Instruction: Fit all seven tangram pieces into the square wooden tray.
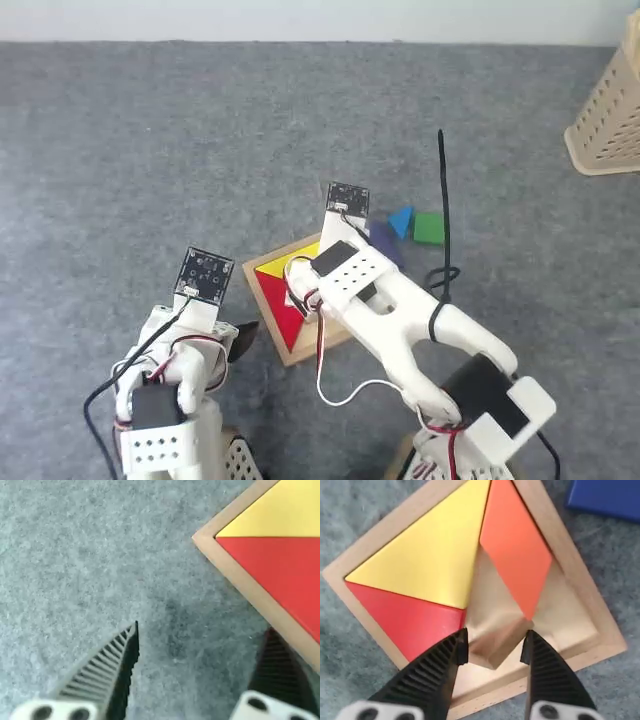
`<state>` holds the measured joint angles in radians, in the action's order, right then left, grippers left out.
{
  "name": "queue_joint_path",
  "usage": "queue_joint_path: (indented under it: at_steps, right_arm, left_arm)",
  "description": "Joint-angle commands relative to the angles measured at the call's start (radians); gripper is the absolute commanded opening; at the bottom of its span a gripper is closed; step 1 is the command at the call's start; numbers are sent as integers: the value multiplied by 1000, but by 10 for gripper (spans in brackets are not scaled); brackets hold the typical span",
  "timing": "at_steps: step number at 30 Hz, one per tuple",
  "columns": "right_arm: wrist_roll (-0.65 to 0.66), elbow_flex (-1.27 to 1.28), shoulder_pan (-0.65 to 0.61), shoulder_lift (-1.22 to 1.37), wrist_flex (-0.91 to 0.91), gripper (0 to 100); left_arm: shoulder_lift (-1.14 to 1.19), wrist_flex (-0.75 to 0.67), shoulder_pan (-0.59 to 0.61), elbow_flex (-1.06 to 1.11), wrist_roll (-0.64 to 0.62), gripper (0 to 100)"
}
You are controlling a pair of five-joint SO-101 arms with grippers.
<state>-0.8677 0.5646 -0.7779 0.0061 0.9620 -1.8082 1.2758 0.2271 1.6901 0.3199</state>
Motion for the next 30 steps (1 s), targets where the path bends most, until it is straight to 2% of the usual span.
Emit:
queue_joint_path:
  at_steps: [1,4,9,17,19,23,26,30]
  right_arm:
    - [-3,-57,13,-12,5,182]
    - [17,-54,15,-12,5,139]
    - [160,-52,15,-12,5,53]
    - [235,-52,47,-19,7,30]
    - [318,-54,82,-21,24,34]
    - [617,-57,170,-21,27,17]
    - [658,-66,225,-22,18,8]
    - [697,-115,232,-16,36,6]
  left_arm:
    - [-14,0,-5,-5,5,353]
    - [-14,0,-5,-5,5,353]
    - [-14,0,-5,-5,5,353]
    - [-14,0,-5,-5,5,353]
    - [-14,0,-5,-5,5,353]
    - [-14,0,-5,-5,5,353]
    - [-14,0,-5,-5,5,353]
    - [-14,0,-5,-5,5,353]
